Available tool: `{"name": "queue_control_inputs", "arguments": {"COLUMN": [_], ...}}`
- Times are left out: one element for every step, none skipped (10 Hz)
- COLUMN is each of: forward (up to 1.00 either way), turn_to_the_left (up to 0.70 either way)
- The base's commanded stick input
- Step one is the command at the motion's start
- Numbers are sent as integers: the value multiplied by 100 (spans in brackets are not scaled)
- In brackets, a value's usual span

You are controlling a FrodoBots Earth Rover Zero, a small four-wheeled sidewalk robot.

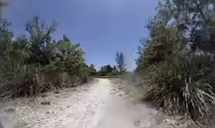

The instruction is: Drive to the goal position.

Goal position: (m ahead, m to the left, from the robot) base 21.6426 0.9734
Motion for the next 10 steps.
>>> {"name": "queue_control_inputs", "arguments": {"forward": [45,45,45,45,45,45,45,45,45,45], "turn_to_the_left": [0,0,0,0,0,0,0,0,0,0]}}
